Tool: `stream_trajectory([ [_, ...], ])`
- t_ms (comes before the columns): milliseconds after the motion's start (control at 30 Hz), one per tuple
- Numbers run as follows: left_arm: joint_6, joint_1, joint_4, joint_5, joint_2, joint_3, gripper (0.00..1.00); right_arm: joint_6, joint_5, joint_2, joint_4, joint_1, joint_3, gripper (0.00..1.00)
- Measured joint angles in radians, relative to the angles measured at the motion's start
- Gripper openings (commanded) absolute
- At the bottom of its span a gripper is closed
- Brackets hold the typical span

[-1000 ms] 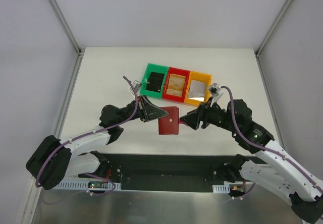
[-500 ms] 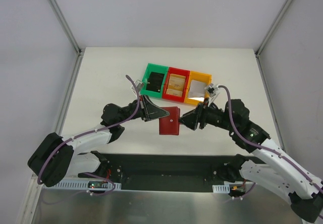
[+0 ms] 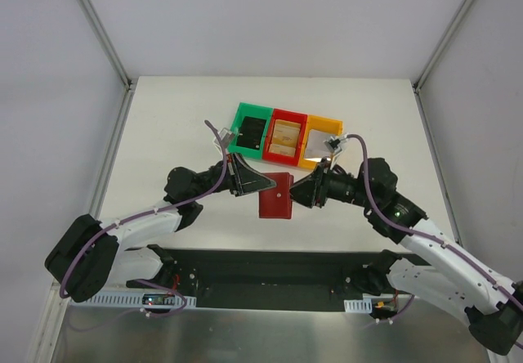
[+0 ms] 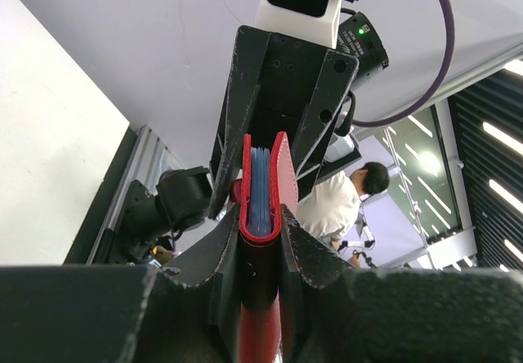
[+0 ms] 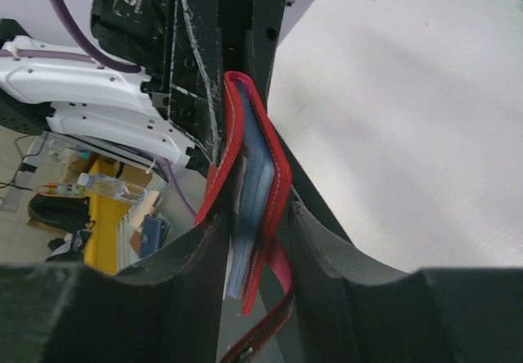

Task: Take the credit cards out of the card holder
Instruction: Open the card holder.

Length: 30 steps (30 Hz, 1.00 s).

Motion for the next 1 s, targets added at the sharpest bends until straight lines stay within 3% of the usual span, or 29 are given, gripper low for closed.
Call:
stream_trajectory([
  [67, 0.000, -0.004, 0.000, 0.000, 0.000, 0.005, 0.00, 0.013, -0.018, 0.012, 0.028, 0.000, 0.000, 0.26],
  [100, 0.000, -0.006, 0.001, 0.000, 0.001, 0.007, 0.09, 0.023, -0.032, 0.018, 0.043, 0.000, 0.000, 0.22],
  [200, 0.003, -0.006, 0.002, 0.000, 0.001, 0.007, 0.55, 0.037, -0.049, 0.020, 0.058, 0.000, -0.003, 0.12],
  [267, 0.007, -0.006, 0.003, 0.000, 0.001, 0.008, 0.71, 0.035, -0.055, 0.018, 0.055, -0.002, -0.003, 0.00],
  [333, 0.009, -0.006, 0.006, 0.002, -0.001, 0.008, 0.81, 0.023, -0.055, 0.016, 0.038, -0.002, -0.003, 0.00],
  [500, 0.036, -0.006, 0.008, 0.004, -0.031, 0.008, 0.91, -0.037, -0.040, 0.011, -0.124, -0.007, 0.037, 0.00],
  [633, 0.056, -0.006, 0.010, 0.011, -0.039, 0.008, 0.99, -0.129, 0.032, 0.055, -0.346, -0.002, 0.194, 0.00],
  [1000, 0.088, -0.034, 0.015, 0.010, 0.021, 0.007, 0.99, -0.270, 0.418, 0.230, -0.776, 0.170, 0.538, 0.00],
])
